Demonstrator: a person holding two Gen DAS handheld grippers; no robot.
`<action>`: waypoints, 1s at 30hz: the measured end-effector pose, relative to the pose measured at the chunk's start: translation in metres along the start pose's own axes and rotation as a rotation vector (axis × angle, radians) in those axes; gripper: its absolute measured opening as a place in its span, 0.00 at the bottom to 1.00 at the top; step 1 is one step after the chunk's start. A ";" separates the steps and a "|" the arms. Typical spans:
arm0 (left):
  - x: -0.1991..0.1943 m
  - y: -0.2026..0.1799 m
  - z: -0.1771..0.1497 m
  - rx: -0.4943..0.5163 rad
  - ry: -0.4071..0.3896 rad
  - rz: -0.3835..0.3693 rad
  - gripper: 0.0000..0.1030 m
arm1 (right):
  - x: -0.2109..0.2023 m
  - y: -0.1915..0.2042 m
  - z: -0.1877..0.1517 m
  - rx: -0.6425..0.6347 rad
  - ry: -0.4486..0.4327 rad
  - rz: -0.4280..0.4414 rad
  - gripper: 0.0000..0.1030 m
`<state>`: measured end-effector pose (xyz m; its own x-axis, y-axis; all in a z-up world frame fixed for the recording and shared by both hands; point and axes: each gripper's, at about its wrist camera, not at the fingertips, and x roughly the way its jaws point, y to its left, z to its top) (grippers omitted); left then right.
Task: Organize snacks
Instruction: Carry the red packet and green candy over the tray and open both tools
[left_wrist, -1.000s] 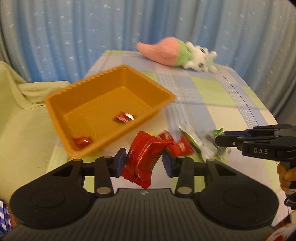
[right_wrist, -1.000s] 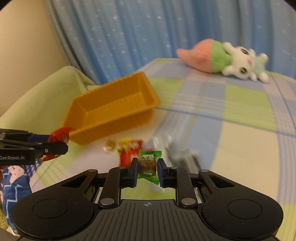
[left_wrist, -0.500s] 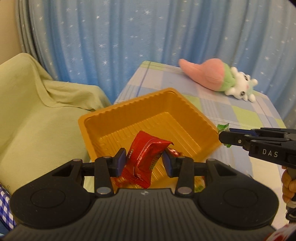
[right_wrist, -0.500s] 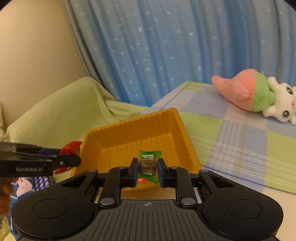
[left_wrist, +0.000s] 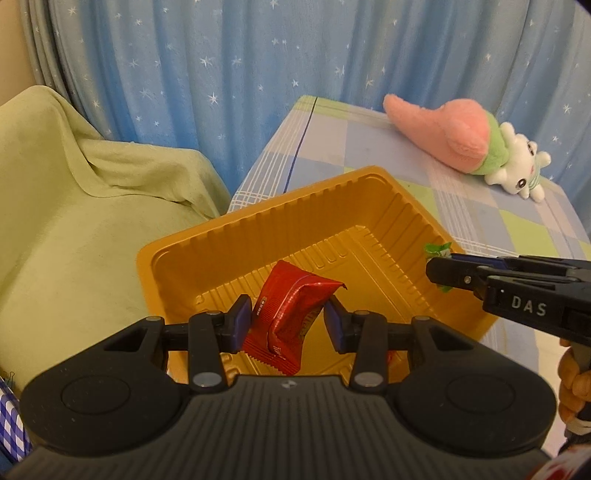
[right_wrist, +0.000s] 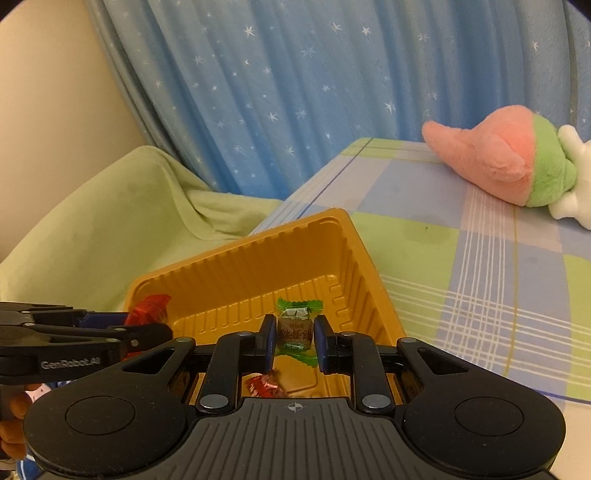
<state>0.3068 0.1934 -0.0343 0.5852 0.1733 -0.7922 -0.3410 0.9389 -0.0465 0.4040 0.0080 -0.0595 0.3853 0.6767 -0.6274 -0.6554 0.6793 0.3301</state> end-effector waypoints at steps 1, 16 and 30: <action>0.005 0.000 0.001 0.003 0.007 0.000 0.38 | 0.002 -0.001 0.001 0.001 0.002 -0.003 0.22; 0.036 0.003 0.014 0.021 0.040 0.004 0.55 | 0.014 -0.010 0.004 0.030 0.020 -0.031 0.22; 0.021 0.016 0.005 -0.004 0.044 -0.017 0.56 | 0.018 -0.006 0.010 0.029 0.009 -0.029 0.22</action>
<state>0.3169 0.2138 -0.0485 0.5583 0.1440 -0.8171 -0.3344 0.9403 -0.0628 0.4213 0.0194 -0.0656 0.3974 0.6543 -0.6434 -0.6254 0.7062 0.3319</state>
